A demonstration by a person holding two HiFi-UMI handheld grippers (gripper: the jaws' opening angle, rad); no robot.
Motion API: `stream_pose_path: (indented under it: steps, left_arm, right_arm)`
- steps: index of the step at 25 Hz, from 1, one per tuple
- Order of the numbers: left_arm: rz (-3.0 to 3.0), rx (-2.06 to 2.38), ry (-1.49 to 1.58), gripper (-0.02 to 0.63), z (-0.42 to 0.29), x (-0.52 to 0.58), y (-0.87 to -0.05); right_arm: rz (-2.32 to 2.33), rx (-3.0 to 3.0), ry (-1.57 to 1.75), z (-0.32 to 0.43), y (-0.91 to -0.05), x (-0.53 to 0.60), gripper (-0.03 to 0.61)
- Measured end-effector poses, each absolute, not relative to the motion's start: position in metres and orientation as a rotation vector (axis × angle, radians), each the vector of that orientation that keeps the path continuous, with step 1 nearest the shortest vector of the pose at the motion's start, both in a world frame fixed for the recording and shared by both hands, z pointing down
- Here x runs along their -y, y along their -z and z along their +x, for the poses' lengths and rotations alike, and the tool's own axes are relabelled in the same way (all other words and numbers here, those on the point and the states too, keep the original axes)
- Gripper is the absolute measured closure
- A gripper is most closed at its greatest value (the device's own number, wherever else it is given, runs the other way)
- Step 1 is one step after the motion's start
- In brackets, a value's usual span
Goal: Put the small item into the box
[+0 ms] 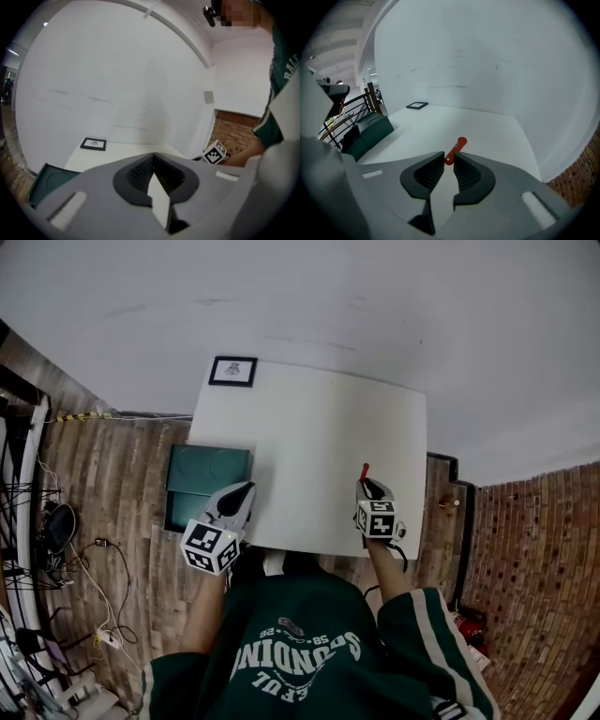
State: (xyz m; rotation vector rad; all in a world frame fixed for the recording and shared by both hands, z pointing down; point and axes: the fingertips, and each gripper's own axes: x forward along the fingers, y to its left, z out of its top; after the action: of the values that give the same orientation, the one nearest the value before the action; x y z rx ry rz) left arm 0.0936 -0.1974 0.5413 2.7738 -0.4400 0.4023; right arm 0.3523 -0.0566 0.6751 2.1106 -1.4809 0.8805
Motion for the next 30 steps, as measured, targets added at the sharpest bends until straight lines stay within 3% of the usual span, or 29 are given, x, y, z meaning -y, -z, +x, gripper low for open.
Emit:
stream_pose_path:
  steps: [10,22,30]
  left_arm:
    - [2.716,0.687,-0.333,0.563,0.015,0.235,-0.53]
    - [2.595,1.004,-0.28,0.561,-0.124,0.268,-0.529]
    - [2.53,1.121,-0.258,0.563,-0.181,0.276,-0.537]
  right_arm:
    - [1.953,1.784,-0.734,0.274,-0.617,0.153,0.512]
    - [1.581,2.162,-0.573,0.096,-0.584,0.253,0.512]
    - [1.301,2.3,-0.471,-0.01,-0.588,0.277,0.512]
